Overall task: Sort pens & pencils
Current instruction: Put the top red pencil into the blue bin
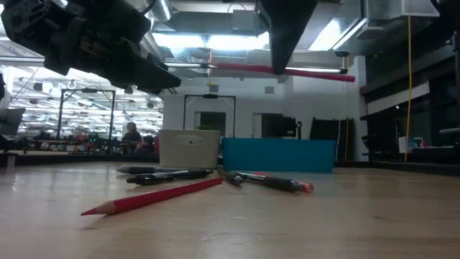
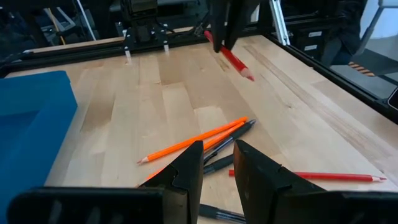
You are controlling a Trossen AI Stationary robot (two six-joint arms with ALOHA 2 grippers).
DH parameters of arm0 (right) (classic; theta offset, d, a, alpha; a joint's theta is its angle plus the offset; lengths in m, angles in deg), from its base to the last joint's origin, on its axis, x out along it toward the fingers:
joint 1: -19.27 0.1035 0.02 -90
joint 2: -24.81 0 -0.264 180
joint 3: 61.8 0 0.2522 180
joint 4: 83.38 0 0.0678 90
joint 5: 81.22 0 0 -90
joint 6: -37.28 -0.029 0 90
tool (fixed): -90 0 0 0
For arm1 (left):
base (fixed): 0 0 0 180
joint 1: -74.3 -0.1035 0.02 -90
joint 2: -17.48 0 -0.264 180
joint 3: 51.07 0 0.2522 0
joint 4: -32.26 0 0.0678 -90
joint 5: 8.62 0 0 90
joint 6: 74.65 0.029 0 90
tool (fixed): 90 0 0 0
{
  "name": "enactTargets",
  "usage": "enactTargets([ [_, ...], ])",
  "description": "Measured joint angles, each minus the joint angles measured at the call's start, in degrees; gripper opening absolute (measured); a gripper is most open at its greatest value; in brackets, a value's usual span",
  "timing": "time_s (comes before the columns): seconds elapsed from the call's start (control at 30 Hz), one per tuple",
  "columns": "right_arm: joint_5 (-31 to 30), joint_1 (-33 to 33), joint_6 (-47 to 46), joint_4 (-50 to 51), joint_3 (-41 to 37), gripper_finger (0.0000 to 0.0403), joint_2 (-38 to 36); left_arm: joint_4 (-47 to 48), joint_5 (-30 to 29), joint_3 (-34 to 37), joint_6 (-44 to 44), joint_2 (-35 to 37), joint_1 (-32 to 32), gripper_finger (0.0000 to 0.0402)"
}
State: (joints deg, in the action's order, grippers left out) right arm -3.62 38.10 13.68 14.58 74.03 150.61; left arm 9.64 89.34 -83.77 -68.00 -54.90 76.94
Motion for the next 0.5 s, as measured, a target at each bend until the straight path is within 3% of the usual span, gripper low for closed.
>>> enactTargets([
  [0.27, -6.03, -1.55, -1.68, 2.35, 0.00, 0.0037, 0.00, 0.66, 0.02, 0.00, -0.04, 0.00, 0.02, 0.0082],
  [0.5, -5.57, -4.83, 0.28, 2.46, -1.28, 0.0037, -0.04, 1.31, 0.02, 0.00, -0.11, 0.00, 0.01, 0.0082],
])
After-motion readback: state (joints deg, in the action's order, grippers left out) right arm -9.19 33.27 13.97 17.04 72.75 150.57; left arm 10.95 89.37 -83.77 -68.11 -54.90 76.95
